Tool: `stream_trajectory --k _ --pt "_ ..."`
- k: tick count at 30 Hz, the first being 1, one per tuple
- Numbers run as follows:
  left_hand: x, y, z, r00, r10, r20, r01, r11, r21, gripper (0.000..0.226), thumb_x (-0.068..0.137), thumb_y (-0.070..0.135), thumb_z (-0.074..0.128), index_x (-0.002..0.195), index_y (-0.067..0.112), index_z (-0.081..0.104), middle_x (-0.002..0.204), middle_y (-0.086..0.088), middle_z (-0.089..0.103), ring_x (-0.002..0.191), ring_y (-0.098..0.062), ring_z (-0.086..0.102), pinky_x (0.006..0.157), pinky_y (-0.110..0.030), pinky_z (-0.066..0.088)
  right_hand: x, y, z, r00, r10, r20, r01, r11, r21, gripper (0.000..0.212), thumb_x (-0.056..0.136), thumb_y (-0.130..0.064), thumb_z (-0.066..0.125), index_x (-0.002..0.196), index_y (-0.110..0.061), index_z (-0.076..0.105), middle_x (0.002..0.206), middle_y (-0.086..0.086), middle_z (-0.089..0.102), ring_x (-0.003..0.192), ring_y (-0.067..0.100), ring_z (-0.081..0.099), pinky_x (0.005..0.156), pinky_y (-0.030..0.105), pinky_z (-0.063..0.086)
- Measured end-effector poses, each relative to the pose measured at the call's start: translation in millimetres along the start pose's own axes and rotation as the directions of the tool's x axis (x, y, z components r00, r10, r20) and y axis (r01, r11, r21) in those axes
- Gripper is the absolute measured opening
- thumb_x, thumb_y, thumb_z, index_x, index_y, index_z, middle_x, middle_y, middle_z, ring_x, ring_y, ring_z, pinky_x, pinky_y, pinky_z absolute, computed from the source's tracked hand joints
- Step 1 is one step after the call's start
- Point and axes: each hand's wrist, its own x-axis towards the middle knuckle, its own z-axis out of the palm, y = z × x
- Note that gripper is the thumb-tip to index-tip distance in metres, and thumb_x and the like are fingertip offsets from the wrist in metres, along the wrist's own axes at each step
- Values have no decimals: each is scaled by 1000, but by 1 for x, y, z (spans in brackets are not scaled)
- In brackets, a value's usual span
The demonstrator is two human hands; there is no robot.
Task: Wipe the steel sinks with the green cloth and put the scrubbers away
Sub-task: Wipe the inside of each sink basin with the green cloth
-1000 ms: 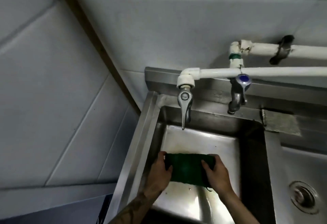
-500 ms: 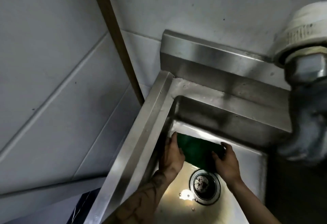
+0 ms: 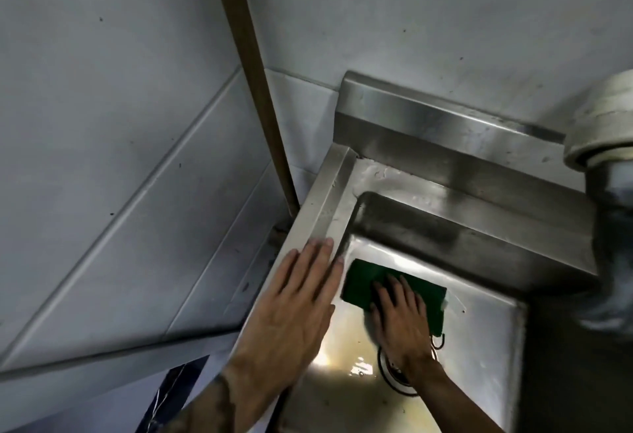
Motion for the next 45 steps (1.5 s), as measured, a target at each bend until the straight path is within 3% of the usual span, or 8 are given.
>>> stream_trajectory --k 5,9,12,15,20,26,35,45 --pt "-6 -7 16 1000 -19 -8 18 997 -73 69 110 45 34 166 8 20 175 -18 18 163 -34 17 131 -54 23 6 34 22 987 -155 43 160 976 -150 63 103 -60 28 160 -35 22 169 2 18 157 28 14 125 53 8" --pt "-5 -9 17 999 -12 -34 10 999 -49 67 110 42 38 165 7 25 173 -18 23 162 -34 21 128 -54 26 17 21 22 999 -38 14 40 994 -103 54 105 -49 27 157 -35 32 165 6 34 151 33 32 118 57 30" --pt "-5 -10 17 1000 -14 -15 13 998 -65 66 110 41 38 166 8 24 174 -18 21 163 -33 19 129 -53 26 17 -12 17 991 132 -34 -131 991 22 53 101 -45 29 144 -25 55 145 14 57 122 41 57 95 53 49" --pt "-4 -9 15 1000 -20 12 21 996 -87 66 110 42 38 166 9 24 174 -17 21 163 -32 18 129 -53 27 12 -41 9 963 242 -122 -214 955 206 66 102 -55 16 136 -20 61 130 16 57 108 39 55 83 47 54" --pt "-2 -9 13 999 -20 45 24 997 -77 64 111 43 35 165 10 25 174 -16 22 164 -31 17 131 -51 18 4 -57 18 991 38 -126 -25 994 102 52 106 -47 28 147 -24 50 143 12 51 124 32 51 100 47 46" --pt "-1 -10 10 999 -23 44 26 997 -76 65 110 43 37 164 10 28 173 -16 25 162 -32 21 129 -50 20 11 -20 53 977 -212 -19 209 972 -113 63 106 -51 24 162 -24 18 170 6 15 158 26 9 126 54 17" --pt "-1 -11 11 998 -23 60 28 995 -91 66 109 44 38 165 12 28 174 -15 23 163 -30 19 129 -49 18 52 -31 54 989 89 -116 -98 993 -69 67 104 -55 20 163 -23 12 172 7 7 159 27 1 126 55 13" --pt "1 -9 7 998 -13 58 17 997 -80 65 109 42 35 165 10 27 174 -16 24 163 -31 19 130 -50 14 -5 -70 75 995 80 -62 -77 996 48 68 104 -52 4 162 -20 19 171 8 10 159 29 4 125 58 13"
